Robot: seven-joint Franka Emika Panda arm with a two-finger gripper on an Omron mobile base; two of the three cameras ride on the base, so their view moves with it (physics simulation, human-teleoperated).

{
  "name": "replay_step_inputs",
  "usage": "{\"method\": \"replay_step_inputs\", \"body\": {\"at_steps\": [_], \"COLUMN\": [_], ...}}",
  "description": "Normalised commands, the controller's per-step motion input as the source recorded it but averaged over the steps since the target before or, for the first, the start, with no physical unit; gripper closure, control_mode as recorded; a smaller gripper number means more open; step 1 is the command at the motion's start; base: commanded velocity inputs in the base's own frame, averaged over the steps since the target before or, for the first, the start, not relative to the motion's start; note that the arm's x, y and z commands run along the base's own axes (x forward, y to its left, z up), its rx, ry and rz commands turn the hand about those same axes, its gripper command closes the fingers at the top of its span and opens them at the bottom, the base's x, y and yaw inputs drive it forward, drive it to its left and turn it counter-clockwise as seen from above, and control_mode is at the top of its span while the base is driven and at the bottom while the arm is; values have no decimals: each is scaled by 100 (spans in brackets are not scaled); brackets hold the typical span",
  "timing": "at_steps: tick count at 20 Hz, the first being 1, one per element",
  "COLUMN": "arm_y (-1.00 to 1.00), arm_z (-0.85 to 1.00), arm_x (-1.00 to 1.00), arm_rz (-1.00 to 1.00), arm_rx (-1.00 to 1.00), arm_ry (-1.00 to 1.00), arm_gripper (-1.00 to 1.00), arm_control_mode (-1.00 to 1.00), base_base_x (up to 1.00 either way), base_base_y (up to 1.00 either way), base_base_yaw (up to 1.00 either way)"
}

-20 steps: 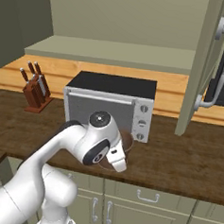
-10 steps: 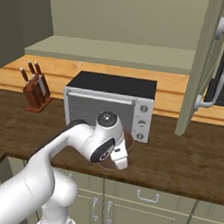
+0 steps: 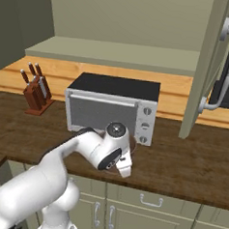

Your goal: Open the cabinet, pick up the bread from the cabinet and place it in the basket. Then move the basket to the dining counter.

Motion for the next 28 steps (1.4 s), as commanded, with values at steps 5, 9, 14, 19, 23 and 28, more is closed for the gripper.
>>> {"method": "replay_step_inputs", "body": {"at_steps": [5, 9, 14, 19, 23, 28], "arm_y": [0, 0, 2, 0, 8, 22], "arm_z": [-26, -12, 0, 0, 1, 3], "arm_x": [-1, 0, 1, 4, 20, 22], "arm_rz": [0, 0, 0, 0, -1, 0], "arm_rx": [2, 0, 0, 0, 0, 0], "arm_ry": [0, 0, 0, 0, 0, 0], "arm_gripper": [-100, -100, -100, -100, -100, -100], "arm_control_mode": [-100, -100, -100, -100, -100, -100], "base_base_x": [0, 0, 0, 0, 0, 0], "base_base_y": [0, 0, 0, 0, 0, 0], "base_base_yaw": [0, 0, 0, 0, 0, 0]}}
